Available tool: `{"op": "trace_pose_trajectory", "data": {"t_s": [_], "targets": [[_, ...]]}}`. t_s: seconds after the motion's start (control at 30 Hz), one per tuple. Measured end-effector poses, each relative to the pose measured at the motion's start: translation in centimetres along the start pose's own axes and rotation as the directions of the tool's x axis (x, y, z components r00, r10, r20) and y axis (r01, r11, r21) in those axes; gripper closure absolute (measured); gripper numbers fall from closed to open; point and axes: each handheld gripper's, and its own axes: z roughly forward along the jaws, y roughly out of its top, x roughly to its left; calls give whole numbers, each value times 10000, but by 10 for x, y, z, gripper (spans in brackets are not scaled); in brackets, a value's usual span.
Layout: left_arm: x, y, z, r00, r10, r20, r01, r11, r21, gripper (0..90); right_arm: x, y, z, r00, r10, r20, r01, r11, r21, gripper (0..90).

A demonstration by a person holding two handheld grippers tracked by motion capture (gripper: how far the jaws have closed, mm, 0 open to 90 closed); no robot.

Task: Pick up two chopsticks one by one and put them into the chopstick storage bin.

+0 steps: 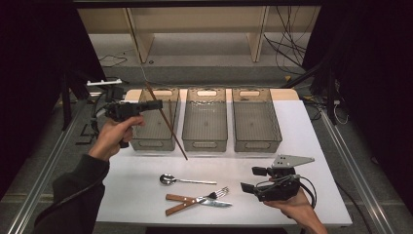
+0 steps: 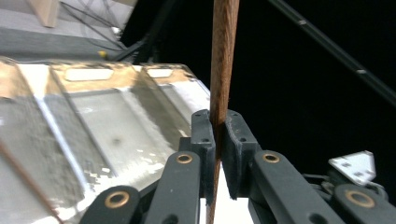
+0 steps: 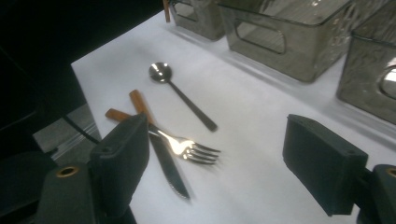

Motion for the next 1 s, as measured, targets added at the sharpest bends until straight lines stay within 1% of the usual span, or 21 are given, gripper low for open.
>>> {"op": "trace_pose_trajectory", "data": {"t_s": [0.07,0.17,0.27,0.33,0.43,0.5,0.53,0.6,0.63,0.7,0.8,0.9,0.93,1.0], "targets": [[4,8,0,9995,70,-309,-68,10000,57,838,-1,-2,-2,9998,8,193,-6,9999,-119,220],[9,18,0,9979,130,-632,-120,9998,159,838,-1,-5,-5,9992,-61,392,72,9996,-284,215],[13,29,0,9935,264,-1104,-224,9991,370,838,-1,-7,-7,9989,-121,460,134,9995,-301,212],[18,36,0,9915,191,-1283,-137,9990,424,838,-1,-9,-7,9986,-149,506,164,9995,-278,210],[23,46,-1,9867,177,-1619,-105,9989,448,838,-2,-11,-7,9987,-95,505,106,9997,-217,203],[26,53,-2,9823,183,-1866,-110,9991,399,838,-2,-11,-7,9987,-105,508,118,9996,-247,198],[28,55,-2,9796,188,-2001,-112,9992,390,838,-2,-11,-7,9986,-107,510,120,9996,-256,198],[33,59,-1,9721,212,-2336,-111,9989,445,838,-2,-11,-8,9986,-116,523,133,9994,-319,194],[35,60,-1,9688,233,-2468,-118,9988,479,838,-2,-11,-8,9986,-89,527,107,9993,-346,192],[41,61,1,9633,113,-2681,2,9991,429,838,-2,-11,-9,9984,-108,551,130,9992,-384,190],[50,60,7,9529,95,-3033,53,9988,480,838,-2,-12,-9,9983,-161,554,182,9991,-386,189],[58,57,12,9497,-112,-3130,245,9990,384,838,-2,-12,-9,9982,-187,569,210,9990,-395,188],[61,55,15,9484,-115,-3168,270,9986,447,838,-1,-12,-9,9983,-185,553,207,9990,-388,187],[65,50,20,9440,-73,-3298,280,9979,582,838,-1,-12,-10,9983,-207,539,229,9990,-395,186]]}}
